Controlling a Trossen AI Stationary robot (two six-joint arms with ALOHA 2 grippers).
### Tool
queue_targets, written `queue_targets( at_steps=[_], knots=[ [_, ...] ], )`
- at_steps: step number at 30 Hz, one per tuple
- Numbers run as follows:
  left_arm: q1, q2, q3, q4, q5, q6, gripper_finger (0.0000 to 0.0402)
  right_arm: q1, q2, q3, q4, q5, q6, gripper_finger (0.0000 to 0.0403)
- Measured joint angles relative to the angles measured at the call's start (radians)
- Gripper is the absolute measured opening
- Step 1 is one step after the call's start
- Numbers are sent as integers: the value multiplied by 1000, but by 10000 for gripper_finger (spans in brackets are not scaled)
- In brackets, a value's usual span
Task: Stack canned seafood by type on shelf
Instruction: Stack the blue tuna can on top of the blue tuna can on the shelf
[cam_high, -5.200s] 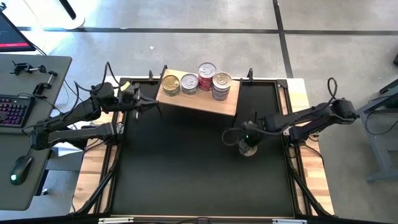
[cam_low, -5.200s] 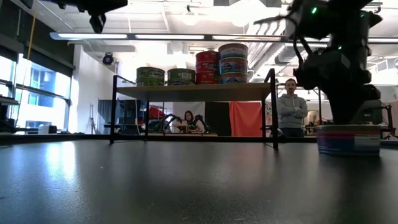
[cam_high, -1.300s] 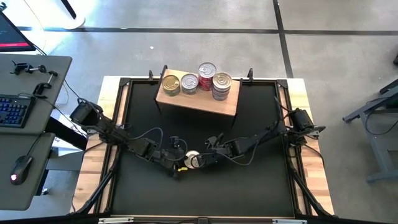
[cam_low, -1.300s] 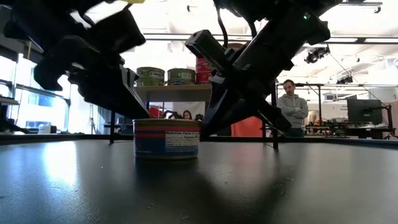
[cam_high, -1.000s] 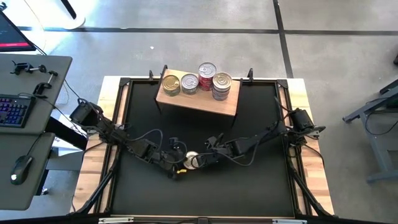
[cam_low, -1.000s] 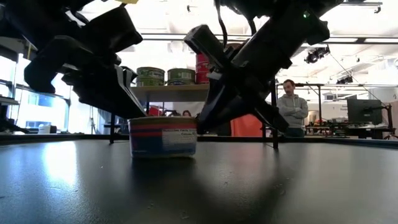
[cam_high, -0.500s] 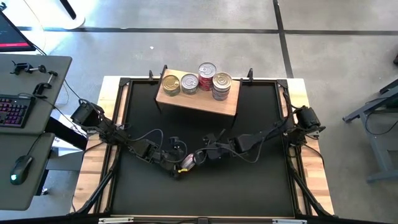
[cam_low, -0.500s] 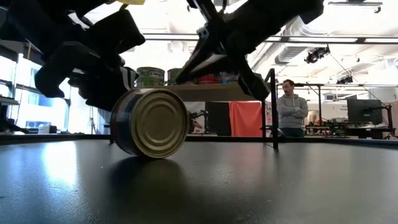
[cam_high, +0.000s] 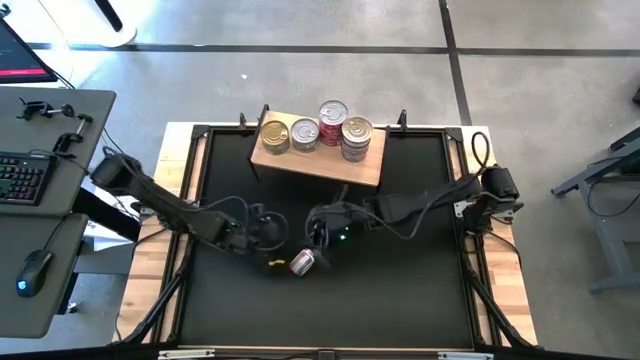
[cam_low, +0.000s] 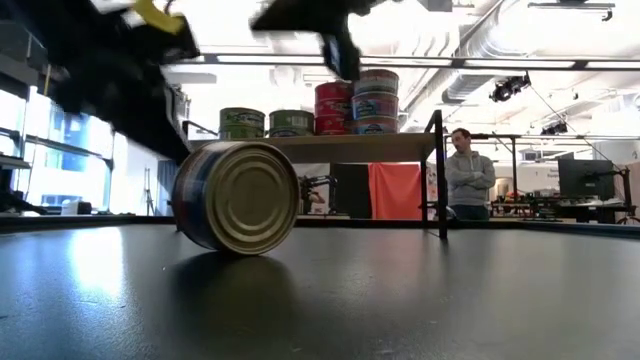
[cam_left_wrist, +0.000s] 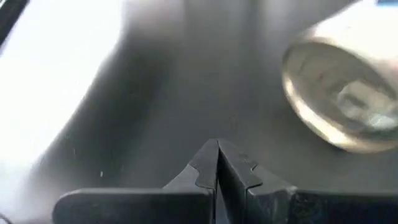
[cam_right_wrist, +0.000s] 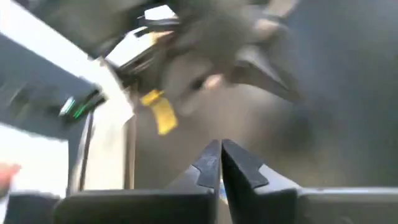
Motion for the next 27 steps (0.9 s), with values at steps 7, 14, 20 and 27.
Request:
queue_targets(
  at_steps=[7, 14, 20, 27],
  knots=[
    [-137, -170, 0, -32, -129, -359, 0, -22, 80, 319, -462, -81, -512, 121],
    [-246, -231, 1, 7, -185, -523, 0, 7, 208, 464, -692, -85, -805, 302],
    [-293, -279, 46, 36, -233, -526, 0, 40, 293, 477, -691, -61, -974, 367],
    [-304, -343, 104, 39, -367, -443, 0, 35, 378, 476, -650, -6, -987, 371]
  ],
)
